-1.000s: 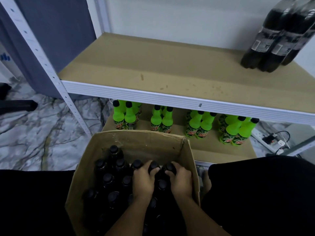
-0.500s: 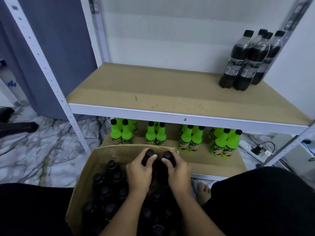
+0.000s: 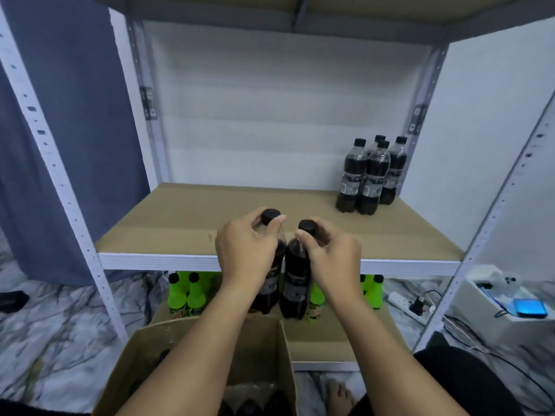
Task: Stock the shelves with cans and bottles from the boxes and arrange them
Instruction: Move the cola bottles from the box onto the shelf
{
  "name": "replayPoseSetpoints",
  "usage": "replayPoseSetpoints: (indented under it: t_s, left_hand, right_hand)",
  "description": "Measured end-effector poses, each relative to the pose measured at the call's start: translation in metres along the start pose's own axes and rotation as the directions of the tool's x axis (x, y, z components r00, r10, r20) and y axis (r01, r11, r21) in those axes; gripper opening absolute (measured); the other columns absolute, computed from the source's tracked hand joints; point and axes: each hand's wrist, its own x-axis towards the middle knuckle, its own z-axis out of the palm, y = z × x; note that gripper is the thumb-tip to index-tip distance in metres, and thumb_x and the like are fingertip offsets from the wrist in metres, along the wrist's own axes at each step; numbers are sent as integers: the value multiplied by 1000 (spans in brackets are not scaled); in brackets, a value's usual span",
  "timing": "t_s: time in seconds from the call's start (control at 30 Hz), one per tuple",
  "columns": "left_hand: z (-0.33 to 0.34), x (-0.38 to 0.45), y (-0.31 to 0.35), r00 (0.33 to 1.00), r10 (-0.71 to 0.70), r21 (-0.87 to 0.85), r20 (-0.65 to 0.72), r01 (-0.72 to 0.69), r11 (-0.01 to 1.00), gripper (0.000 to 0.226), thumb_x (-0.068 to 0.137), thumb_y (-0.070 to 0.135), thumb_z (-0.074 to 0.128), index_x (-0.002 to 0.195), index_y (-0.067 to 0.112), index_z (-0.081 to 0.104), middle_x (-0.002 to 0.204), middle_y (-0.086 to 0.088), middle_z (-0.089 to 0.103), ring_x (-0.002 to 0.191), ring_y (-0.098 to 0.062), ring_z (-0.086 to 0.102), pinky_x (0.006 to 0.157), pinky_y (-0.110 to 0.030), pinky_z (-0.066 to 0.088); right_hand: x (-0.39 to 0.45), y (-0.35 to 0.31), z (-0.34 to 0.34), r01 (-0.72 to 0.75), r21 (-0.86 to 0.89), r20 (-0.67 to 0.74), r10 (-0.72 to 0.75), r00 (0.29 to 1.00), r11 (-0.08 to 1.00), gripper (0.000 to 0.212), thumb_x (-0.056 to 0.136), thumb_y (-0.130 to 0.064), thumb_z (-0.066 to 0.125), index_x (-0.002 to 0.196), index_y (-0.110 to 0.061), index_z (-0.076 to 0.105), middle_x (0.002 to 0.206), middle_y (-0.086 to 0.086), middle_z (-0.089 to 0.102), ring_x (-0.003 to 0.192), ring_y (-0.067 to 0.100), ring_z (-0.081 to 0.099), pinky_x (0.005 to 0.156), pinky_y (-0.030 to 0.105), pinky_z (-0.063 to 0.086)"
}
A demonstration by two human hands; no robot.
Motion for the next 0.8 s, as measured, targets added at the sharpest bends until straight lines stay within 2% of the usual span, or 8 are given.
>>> replayPoseSetpoints:
  t_s: [0.2, 0.3, 0.4, 0.5, 0.6, 0.7, 0.8]
  left_hand:
    - [33, 41, 59, 996, 82, -63, 29, -80, 995, 11, 81, 39, 82, 77, 30, 78, 74, 22, 74, 78, 0, 72, 79, -35, 60]
    - [50, 59, 78, 994, 95, -76, 56, -91, 993, 11, 81, 40, 83, 83, 29, 81, 73, 20, 73, 80, -2, 72, 83, -35, 60]
    - [70, 74, 87, 993, 84, -90, 81, -76, 993, 13, 80, 40, 83, 83, 28, 81, 71, 23, 70, 81, 0, 71, 87, -34, 59]
    - [91, 86, 86, 993, 68, -93, 98, -59, 994, 12, 80, 38, 84, 79, 27, 80, 75, 20, 74, 81, -2, 71, 86, -33, 59]
    - [110, 94, 80, 991, 40, -78, 126, -30, 996, 13, 80, 38, 84, 79, 26, 80, 69, 19, 71, 78, -4, 71, 83, -33, 59]
    - [127, 99, 70, 989, 42, -54, 143, -35, 998, 16, 81, 39, 84, 79, 23, 80, 66, 18, 68, 77, -7, 72, 82, -35, 60]
    - [139, 102, 61, 988, 58, -39, 146, -53, 998, 20, 81, 42, 82, 79, 22, 79, 72, 14, 74, 79, -8, 72, 83, -35, 59]
  right_hand:
    - [55, -30, -55, 63, -90, -88, -71, 994, 994, 18, 86, -37, 71, 97, -23, 75, 79, -12, 73, 79, 10, 69, 76, 36, 56]
    - [79, -39, -74, 73, -105, -118, -86, 989, 992, 22, 87, -30, 75, 106, -19, 76, 78, -16, 67, 83, 9, 68, 81, 29, 54]
    - [101, -38, -86, 75, -116, -137, -91, 986, 990, 28, 87, -28, 77, 112, -16, 76, 87, -9, 72, 85, 6, 66, 83, 20, 49]
    - [122, -29, -91, 66, -127, -138, -84, 987, 990, 26, 87, -28, 76, 110, -17, 76, 88, -8, 74, 86, 6, 68, 84, 21, 52]
    - [137, -19, -91, 49, -133, -121, -65, 990, 990, 23, 87, -26, 76, 108, -15, 77, 88, -7, 74, 84, 7, 68, 81, 18, 50]
    - [149, -5, -89, 41, -144, -110, -57, 992, 989, 23, 89, -26, 75, 108, -14, 77, 91, -2, 76, 85, 10, 68, 84, 23, 51]
    - [156, 5, -87, 33, -149, -110, -50, 993, 988, 26, 91, -30, 72, 110, -12, 76, 92, 1, 76, 87, 12, 68, 84, 24, 51]
